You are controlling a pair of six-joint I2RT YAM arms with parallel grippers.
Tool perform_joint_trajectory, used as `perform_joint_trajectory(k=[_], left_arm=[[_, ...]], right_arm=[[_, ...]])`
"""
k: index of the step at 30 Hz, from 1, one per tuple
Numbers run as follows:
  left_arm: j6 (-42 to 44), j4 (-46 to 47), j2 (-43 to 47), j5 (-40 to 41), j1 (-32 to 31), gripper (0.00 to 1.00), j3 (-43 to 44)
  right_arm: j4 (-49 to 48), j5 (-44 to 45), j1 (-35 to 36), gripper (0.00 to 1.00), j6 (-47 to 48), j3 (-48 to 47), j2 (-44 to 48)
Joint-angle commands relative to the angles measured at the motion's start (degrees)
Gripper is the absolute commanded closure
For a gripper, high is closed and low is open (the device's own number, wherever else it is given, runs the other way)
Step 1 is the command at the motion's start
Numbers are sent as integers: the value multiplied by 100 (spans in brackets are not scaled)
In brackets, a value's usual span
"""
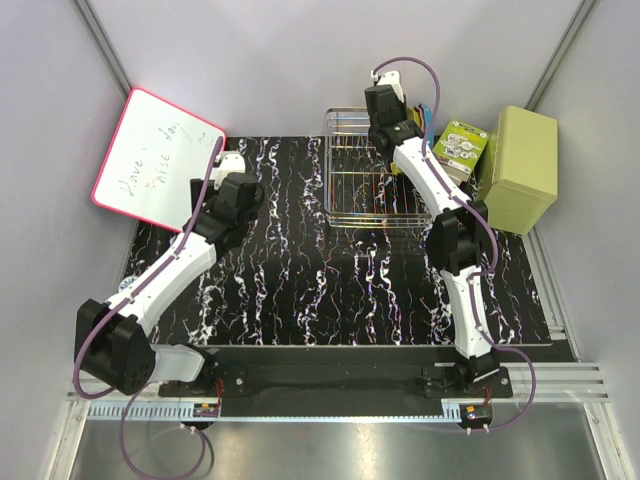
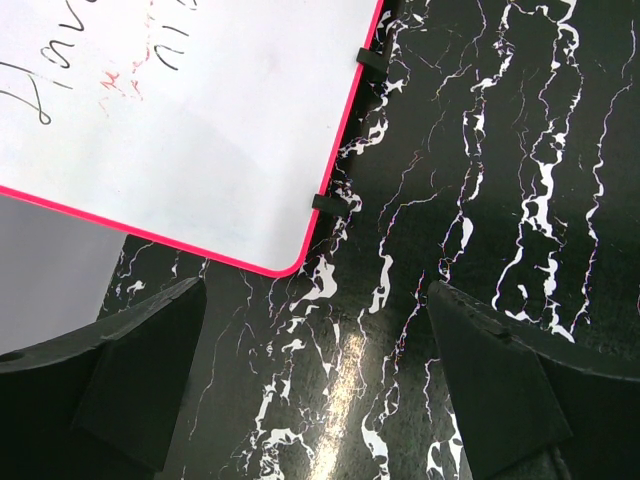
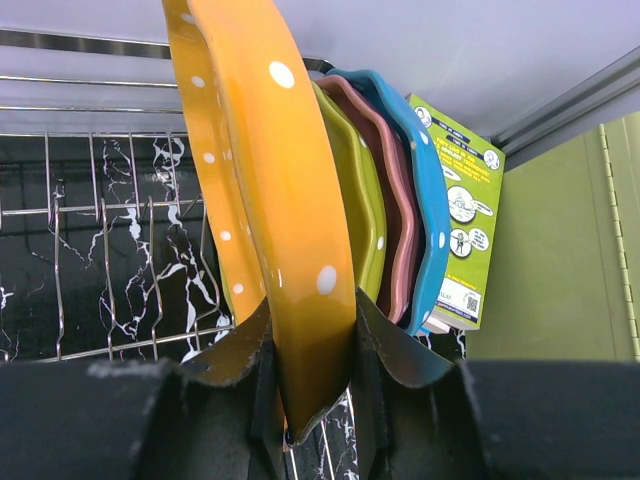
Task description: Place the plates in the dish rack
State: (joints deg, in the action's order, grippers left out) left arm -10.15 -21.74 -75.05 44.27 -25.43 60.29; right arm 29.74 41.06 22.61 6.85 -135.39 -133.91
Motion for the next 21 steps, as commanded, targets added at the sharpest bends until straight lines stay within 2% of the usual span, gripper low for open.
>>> perform_joint_trajectory(k=[1, 21], left_arm=[[-57, 293, 69, 126, 12, 1, 9], [-22, 302, 25, 64, 21, 1, -61]], right_arm=[[-882, 412, 68, 100, -44, -198, 190], [-873, 552, 68, 100, -114, -40, -259]])
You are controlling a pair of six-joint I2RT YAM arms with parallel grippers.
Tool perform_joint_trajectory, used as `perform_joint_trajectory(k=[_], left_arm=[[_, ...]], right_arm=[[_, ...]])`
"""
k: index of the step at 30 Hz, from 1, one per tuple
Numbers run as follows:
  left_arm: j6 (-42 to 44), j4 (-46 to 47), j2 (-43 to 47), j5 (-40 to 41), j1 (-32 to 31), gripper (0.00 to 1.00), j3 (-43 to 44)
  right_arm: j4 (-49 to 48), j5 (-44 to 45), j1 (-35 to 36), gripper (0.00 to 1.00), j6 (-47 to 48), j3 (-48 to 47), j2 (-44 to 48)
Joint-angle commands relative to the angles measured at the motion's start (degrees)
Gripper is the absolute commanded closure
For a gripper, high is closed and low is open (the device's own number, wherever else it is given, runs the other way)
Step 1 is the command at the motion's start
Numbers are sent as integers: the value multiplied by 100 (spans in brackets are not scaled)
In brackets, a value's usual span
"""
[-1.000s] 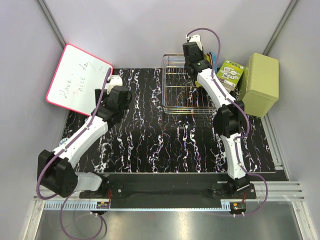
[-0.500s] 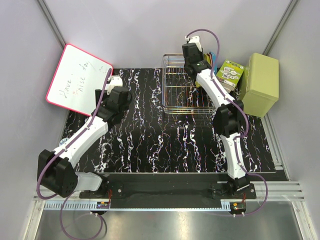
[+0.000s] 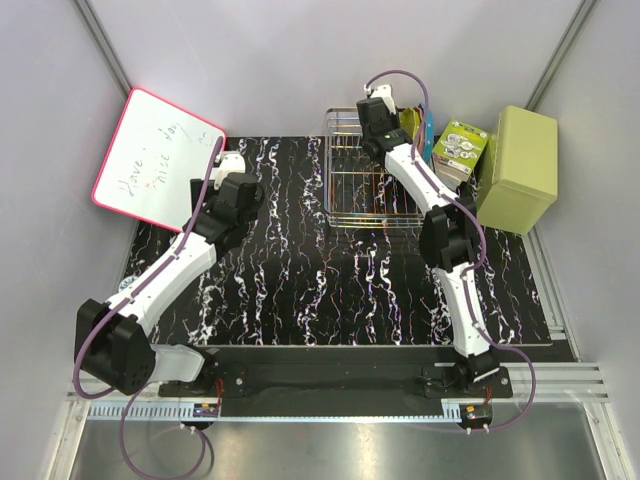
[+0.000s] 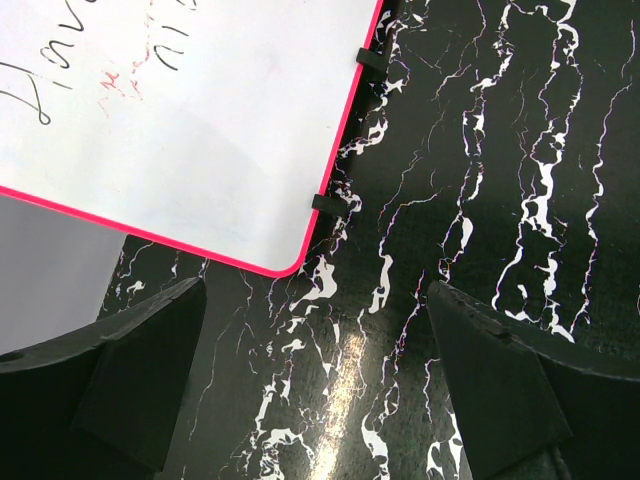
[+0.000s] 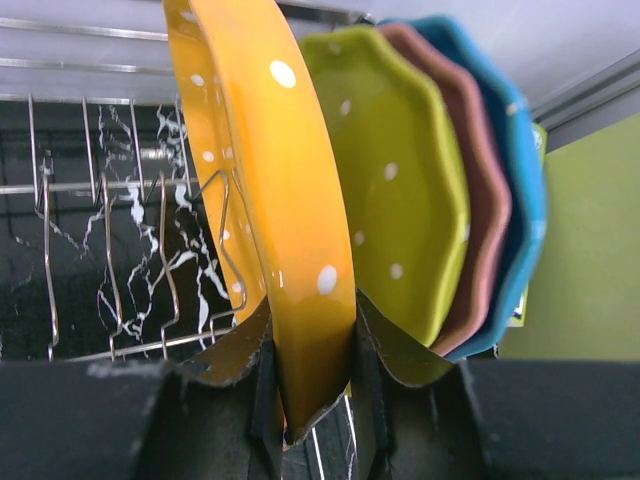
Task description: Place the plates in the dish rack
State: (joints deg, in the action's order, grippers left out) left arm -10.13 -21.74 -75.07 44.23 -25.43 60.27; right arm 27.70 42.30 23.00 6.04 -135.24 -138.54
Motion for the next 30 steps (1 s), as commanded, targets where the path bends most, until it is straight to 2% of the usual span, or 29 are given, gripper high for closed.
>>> perform_joint_trajectory(k=[1, 2, 3, 5, 6, 10, 16, 17, 18, 22, 23, 26, 30], left_arm=[[-24, 302, 36, 60, 12, 1, -77], [-24, 302, 45, 34, 21, 1, -77], [-24, 302, 45, 33, 21, 1, -86], [-24, 293, 54, 16, 21, 1, -94], [-24, 310, 62, 24, 21, 1, -103], [72, 389, 89, 183, 12, 1, -129], [502, 600, 185, 270, -14, 1, -173], [599, 705, 220, 297, -6, 1, -182], [704, 767, 229, 323, -6, 1, -217], [1276, 1214, 212, 647, -6, 1, -270], [1390, 1303, 212, 683, -6, 1, -279], [1663, 1382, 150, 850, -6, 1, -270], [1961, 1304, 247, 405, 12, 1, -393]], right_arm=[[-661, 428, 29, 100, -24, -20, 205], [-670, 428, 29, 98, -7, 6, 222], [-670, 428, 29, 83, 2, 50, 222], [-661, 410, 29, 65, 20, 94, 275], [-670, 393, 37, 46, 28, 129, 301], [-696, 366, 29, 26, 169, 348, 581], [-696, 183, 37, 9, 458, 972, 1292], [-687, 86, 29, 3, 494, 1130, 1434], [-687, -19, 29, 0, 512, 1210, 1705], [-679, -617, 20, 0, 398, 1859, 2593], [-661, -1027, 29, 0, 354, 2244, 2787], [-127, -2361, -41, 0, 319, 2984, 3743], [1267, -2666, -50, 0, -565, 3442, 4282]])
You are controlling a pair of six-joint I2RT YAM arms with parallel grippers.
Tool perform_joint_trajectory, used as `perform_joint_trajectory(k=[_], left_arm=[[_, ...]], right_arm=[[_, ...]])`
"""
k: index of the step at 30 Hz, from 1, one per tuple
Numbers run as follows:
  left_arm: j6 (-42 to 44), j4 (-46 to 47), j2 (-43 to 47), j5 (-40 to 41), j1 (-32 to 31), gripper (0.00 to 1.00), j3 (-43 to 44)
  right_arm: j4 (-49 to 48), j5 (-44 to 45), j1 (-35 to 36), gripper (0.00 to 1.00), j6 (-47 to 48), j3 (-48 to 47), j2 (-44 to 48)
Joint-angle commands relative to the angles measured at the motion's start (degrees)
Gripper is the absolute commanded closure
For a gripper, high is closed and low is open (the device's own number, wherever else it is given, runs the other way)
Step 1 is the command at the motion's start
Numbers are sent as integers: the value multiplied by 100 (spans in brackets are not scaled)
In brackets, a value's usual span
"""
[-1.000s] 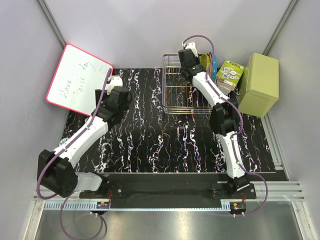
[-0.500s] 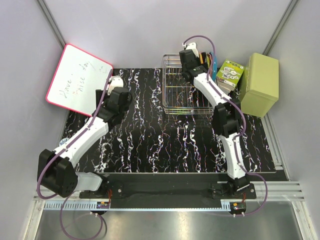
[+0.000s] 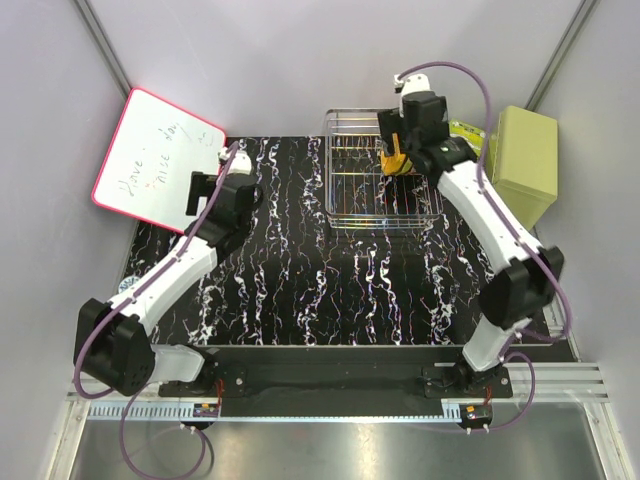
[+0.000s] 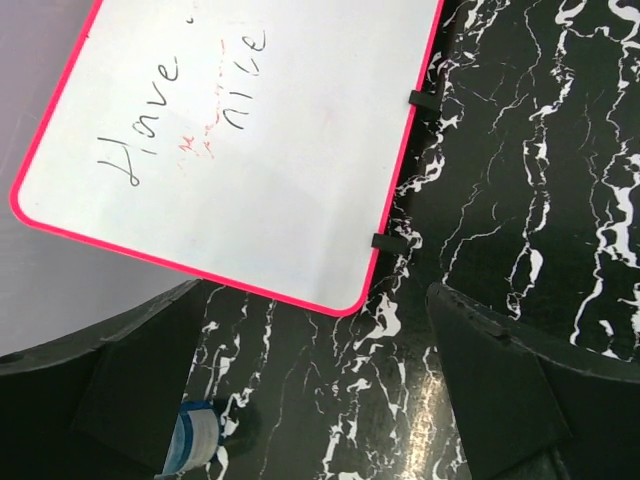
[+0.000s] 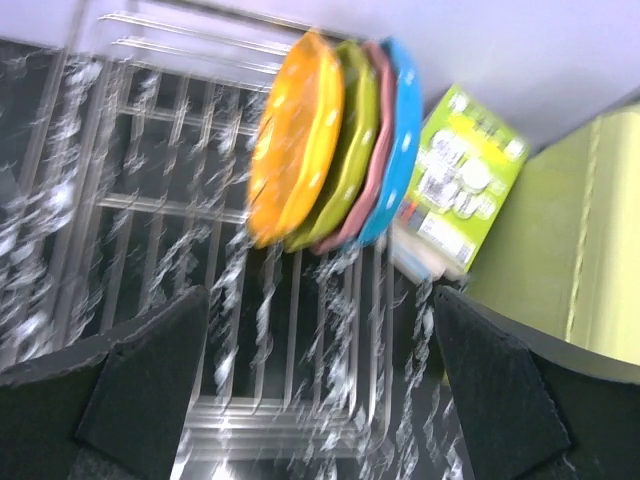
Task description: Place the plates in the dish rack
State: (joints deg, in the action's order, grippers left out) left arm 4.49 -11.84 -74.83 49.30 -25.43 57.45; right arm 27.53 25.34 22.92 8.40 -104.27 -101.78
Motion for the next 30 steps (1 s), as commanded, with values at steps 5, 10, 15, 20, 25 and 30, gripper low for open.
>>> perform_joint_trajectory(k=[5, 10, 15, 20, 25, 30], left_arm=[[474, -653, 626, -2308, 82, 1, -23], [245, -776, 759, -3119, 222, 1, 125], [280, -820, 479, -3050, 328, 1, 433], [9, -943, 267, -2900, 390, 1, 715], [-89, -935, 206, -2961, 399, 1, 846], [-10, -943, 232, -2891, 407, 1, 952]], right_arm=[[1809, -549, -42, 0, -1289, 1057, 1587], [2923, 450, -33, 0, -588, 743, 1846], [2759, 1307, -42, 0, -251, 1661, 2363], [2170, 1455, -42, 0, -33, 2489, 2874], [1967, 1290, -50, 0, 39, 2894, 3050], [1897, 1192, -50, 0, -32, 2676, 2822]])
